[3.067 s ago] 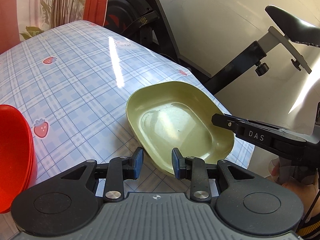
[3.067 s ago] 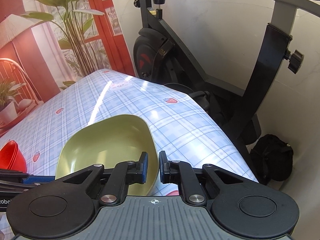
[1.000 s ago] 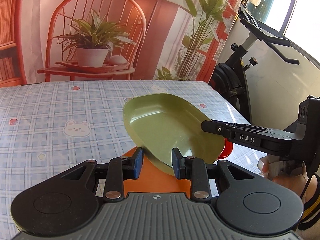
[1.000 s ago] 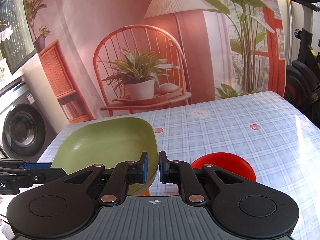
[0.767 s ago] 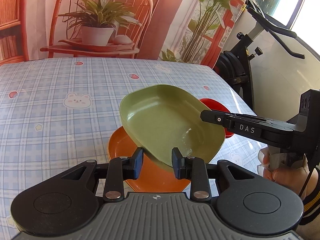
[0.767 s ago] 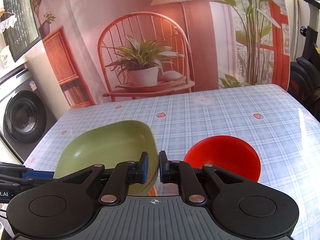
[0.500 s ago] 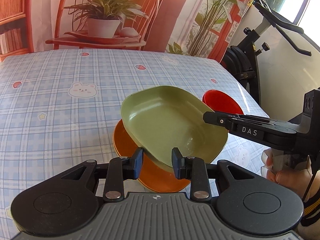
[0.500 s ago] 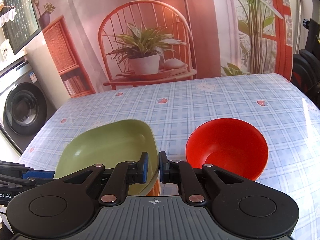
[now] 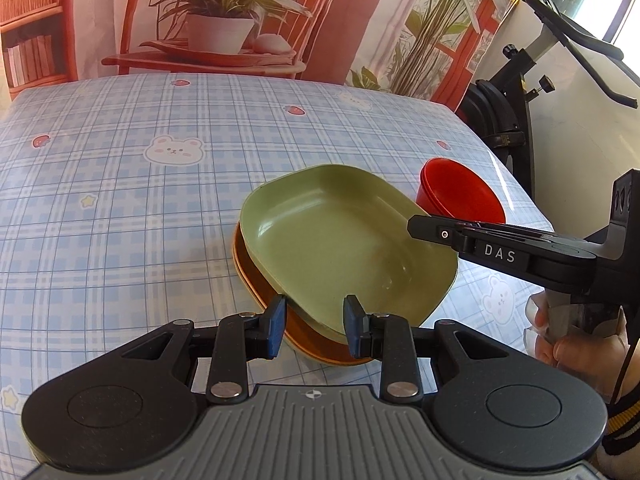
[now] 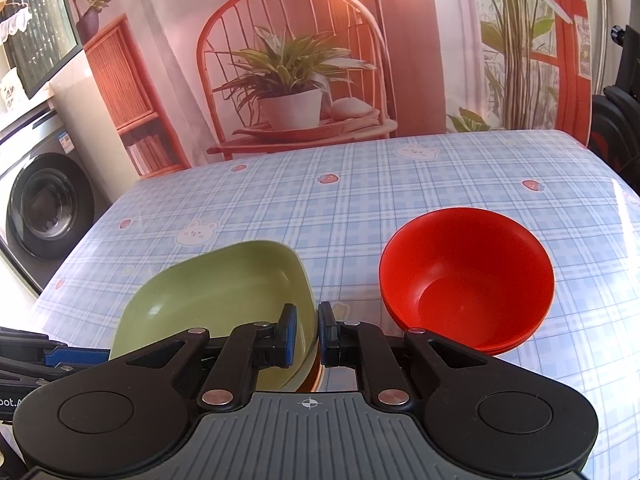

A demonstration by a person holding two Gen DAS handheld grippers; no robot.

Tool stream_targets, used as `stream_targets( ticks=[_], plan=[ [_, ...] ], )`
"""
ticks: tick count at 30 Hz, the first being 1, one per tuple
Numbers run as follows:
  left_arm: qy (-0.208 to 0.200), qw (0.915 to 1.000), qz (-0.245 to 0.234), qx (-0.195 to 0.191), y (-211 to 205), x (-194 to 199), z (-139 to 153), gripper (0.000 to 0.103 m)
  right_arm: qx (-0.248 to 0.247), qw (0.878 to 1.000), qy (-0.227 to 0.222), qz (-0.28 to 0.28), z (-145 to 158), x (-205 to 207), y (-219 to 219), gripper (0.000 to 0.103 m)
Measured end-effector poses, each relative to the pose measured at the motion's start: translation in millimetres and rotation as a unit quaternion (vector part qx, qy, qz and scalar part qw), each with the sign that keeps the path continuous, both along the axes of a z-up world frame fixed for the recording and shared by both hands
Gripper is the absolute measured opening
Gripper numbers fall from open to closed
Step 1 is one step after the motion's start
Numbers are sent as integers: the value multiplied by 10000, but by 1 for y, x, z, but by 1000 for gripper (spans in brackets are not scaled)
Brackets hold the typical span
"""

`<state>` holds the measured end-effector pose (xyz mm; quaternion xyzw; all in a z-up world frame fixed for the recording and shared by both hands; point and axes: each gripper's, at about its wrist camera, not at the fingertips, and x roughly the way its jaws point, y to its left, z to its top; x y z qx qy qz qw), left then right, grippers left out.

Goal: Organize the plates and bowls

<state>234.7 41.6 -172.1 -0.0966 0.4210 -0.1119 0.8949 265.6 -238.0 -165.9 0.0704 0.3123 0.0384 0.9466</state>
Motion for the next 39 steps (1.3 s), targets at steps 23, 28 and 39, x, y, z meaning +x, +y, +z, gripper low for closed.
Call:
stream_targets(
  ticks=[23,28,39],
  plan=[
    [76,9997,213,-68,0,-4,-2,31,-147,9998,-76,119,1,-14,3,17],
    [-93,9984,533,-139,9,-6,4,31,-93,10000,12,29,-4,-19,-3,19],
    [140,9965,789,-218,19,-2,-8,31,-60,9998,183,-64,-12,-17,-3,20]
  ],
)
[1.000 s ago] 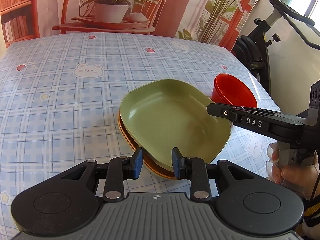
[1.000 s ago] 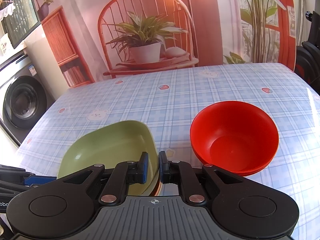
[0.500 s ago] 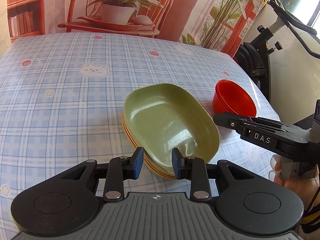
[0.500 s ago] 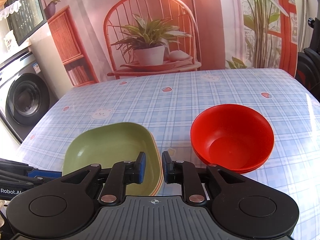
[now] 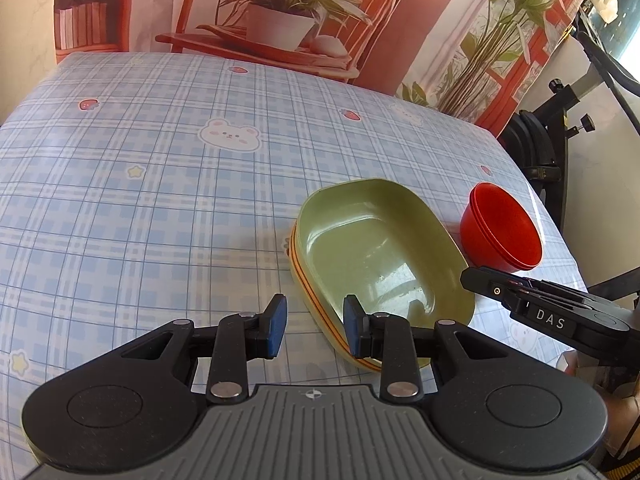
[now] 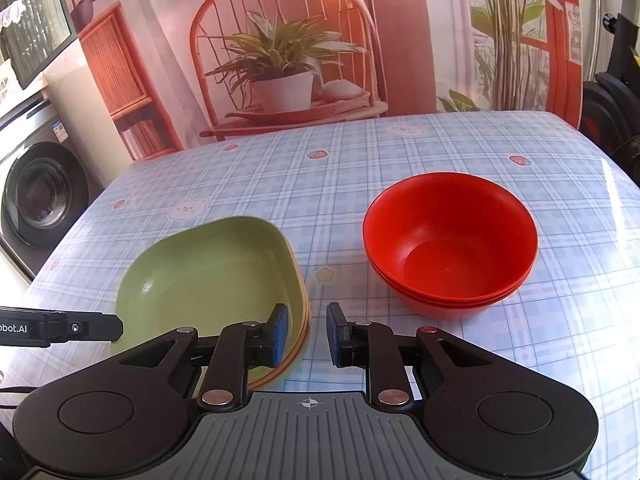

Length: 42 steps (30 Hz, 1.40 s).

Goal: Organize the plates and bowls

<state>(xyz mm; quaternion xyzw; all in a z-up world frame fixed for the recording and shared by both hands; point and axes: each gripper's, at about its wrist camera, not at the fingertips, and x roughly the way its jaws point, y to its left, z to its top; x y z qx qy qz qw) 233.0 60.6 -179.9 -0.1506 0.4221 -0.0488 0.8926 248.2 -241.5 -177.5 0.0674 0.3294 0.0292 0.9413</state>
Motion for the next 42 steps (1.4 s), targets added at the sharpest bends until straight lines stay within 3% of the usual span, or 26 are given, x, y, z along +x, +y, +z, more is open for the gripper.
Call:
stream_targets(
  ticks=[18,28,35,42],
  plan=[
    [-21,10000,7,-18,1,0,-4,33,11,10000,-2,-69,0,-1,-3,20],
    [-788,9956,-338,381,-10,2,30,33,-62,9986,-465,-236,25,-11,-12,20],
    [-1166,9900,-693,392,-29,20,53,33,44,9942,-848,-663,42,-20,-38,24],
    [-1367,9829,-1096,566,-59,35,68,34,88,9903,-862,-1089,36,-25,-68,25]
  ],
)
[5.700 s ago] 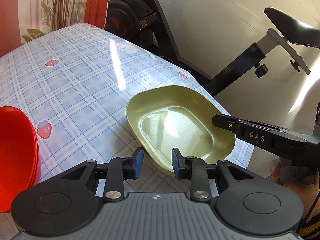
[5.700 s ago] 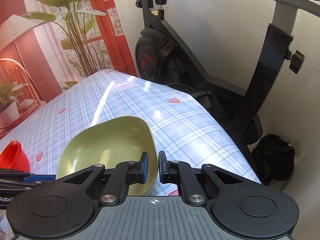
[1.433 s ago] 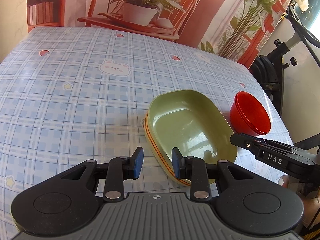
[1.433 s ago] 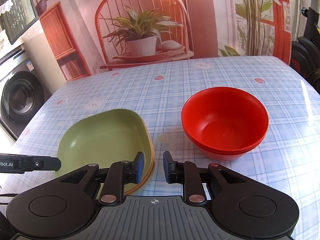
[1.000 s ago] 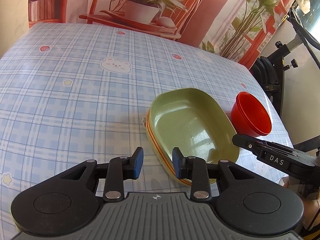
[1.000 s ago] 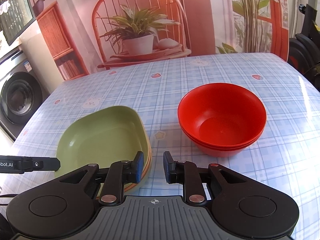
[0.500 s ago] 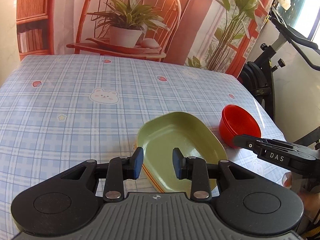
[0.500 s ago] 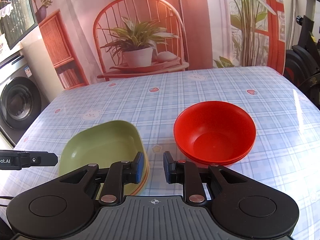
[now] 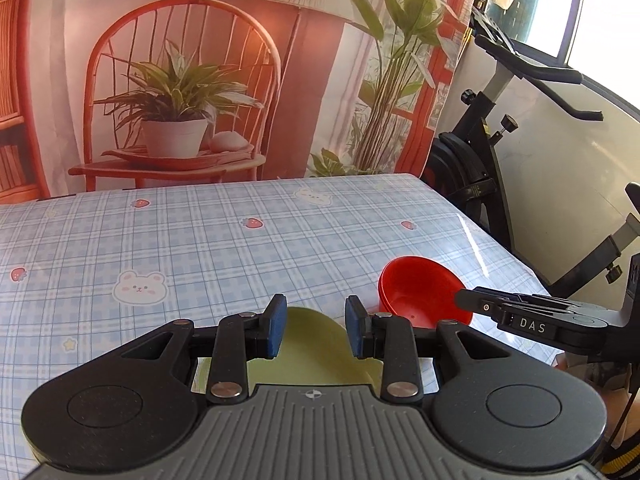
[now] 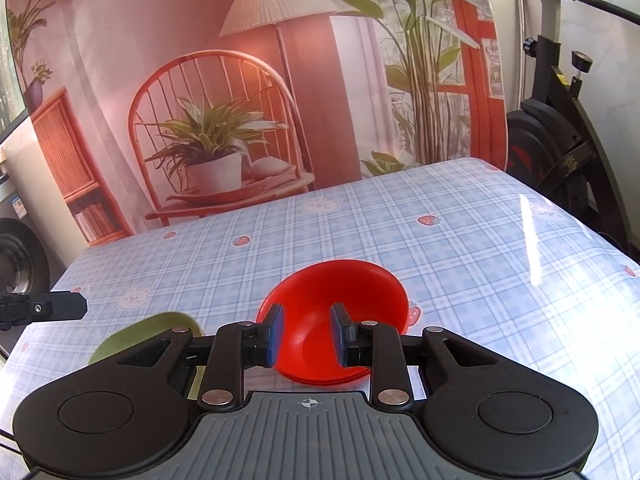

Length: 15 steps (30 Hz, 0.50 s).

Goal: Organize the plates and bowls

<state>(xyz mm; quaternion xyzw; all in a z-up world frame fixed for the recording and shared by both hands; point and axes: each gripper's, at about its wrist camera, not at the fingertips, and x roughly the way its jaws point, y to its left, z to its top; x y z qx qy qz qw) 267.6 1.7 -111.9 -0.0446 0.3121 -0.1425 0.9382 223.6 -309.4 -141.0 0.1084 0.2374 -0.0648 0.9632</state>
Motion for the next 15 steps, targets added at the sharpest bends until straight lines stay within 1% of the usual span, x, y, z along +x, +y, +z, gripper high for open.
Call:
stream_targets(
  ticks=[6,8,9,15],
  plan=[
    [2,9993,-278,240,-25,17,1,34,34,9994,39,-330,-6,-1,-17,25],
    [59,9989,-385,259,-34,26,0,41,87,9990,66,-423,-7,1,-23,25],
    [85,9986,-438,278,-39,30,-1,43,125,9988,87,-464,-9,2,-27,25],
    [247,9967,-706,318,-63,56,-9,43,202,9982,140,-555,-12,5,-37,26]
  ],
)
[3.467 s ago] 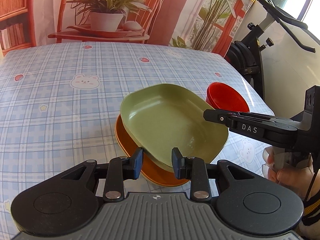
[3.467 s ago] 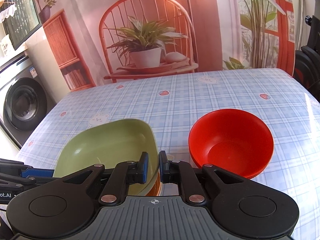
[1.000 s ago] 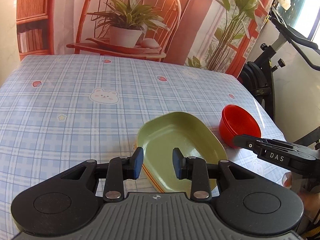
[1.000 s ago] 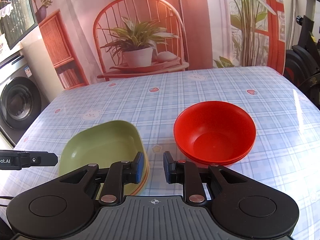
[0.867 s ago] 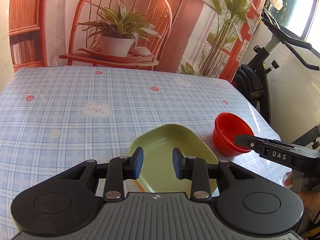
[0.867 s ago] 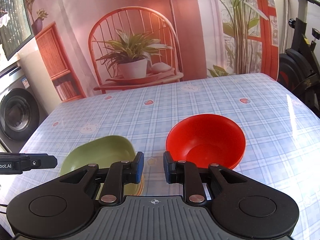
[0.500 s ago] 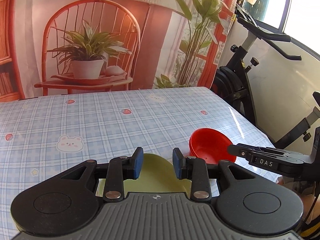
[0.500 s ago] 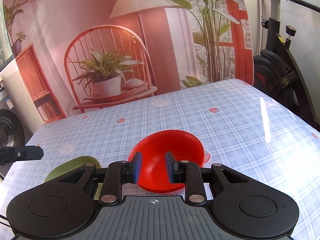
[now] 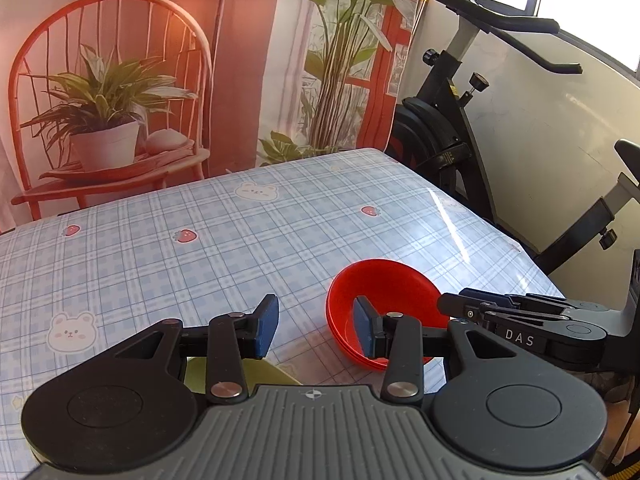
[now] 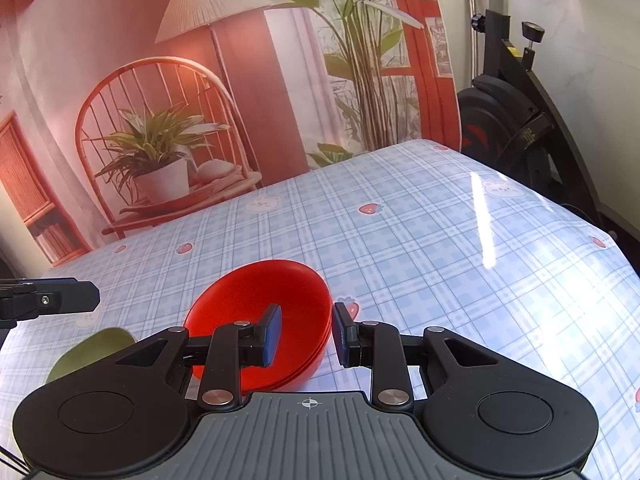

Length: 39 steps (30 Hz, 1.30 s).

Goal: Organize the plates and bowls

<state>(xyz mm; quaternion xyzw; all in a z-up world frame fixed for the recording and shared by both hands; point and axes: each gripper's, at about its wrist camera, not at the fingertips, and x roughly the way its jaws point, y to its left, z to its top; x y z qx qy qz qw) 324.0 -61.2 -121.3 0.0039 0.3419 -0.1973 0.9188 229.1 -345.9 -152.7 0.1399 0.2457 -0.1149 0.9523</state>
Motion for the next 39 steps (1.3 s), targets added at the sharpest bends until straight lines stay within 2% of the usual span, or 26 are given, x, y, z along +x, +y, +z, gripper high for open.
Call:
stream_targets(
  ticks=[11,23,32,39],
  plan=[
    [567,9983,-97,32,-21,41,-30,43,310,9994,85,-142,-10,7,-14,27],
    [1139,9934,-119,-16,-35,61,-60,43,772,9966,226,-184,-29,18,-22,30],
    [1238,9923,-31,-80,-41,61,-71,42,834,9961,266,-88,-31,23,-18,26],
    [1097,9938,24,-173,-40,54,-69,26,838,9961,279,-32,-31,24,-14,23]
  ],
)
